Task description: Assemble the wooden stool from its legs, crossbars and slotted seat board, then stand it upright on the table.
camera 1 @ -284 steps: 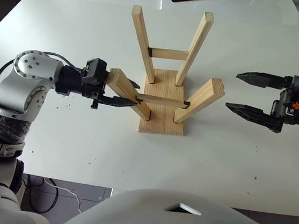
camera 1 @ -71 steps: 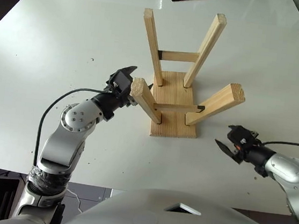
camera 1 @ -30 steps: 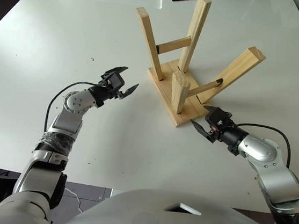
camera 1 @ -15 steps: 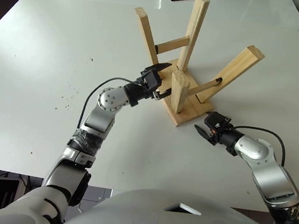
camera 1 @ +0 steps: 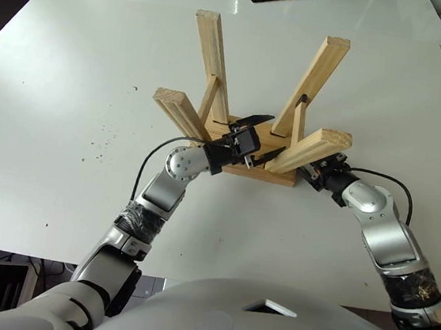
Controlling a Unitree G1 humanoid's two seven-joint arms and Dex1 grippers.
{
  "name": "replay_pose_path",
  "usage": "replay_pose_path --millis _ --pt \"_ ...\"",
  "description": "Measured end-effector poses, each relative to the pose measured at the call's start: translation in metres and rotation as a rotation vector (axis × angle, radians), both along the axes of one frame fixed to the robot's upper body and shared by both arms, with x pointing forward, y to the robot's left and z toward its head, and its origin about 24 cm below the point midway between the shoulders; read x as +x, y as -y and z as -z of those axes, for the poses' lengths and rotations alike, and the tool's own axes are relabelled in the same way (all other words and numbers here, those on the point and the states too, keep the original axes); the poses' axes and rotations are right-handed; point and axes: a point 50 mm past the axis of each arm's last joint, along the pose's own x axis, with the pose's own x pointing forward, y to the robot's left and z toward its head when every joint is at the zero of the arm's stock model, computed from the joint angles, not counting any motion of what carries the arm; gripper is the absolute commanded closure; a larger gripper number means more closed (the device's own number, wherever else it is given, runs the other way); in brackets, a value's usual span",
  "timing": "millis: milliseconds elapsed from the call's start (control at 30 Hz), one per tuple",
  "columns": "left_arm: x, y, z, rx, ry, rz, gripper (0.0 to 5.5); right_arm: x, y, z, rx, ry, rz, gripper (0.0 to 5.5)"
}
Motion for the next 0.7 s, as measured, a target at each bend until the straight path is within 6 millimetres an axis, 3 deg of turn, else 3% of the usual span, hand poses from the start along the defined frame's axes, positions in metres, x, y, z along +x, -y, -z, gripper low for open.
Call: replay_pose_path --millis 267,500,700 --pt "-0.015 -0.011 -0.005 0.021 -0.08 0.017 1.9 -0.001 0.001 0.0 -0.013 0.018 -0.005 2.22" --pt "-0.032 -0.028 -0.027 -0.014 -0.243 0.014 1.9 -0.005 0.004 0.001 -0.012 0.019 0.005 2.22" --pt "-0.062 -0.056 -0.032 0.071 -0.335 0.153 1.9 -0.013 0.007 0.002 -0.009 0.018 0.022 2.22"
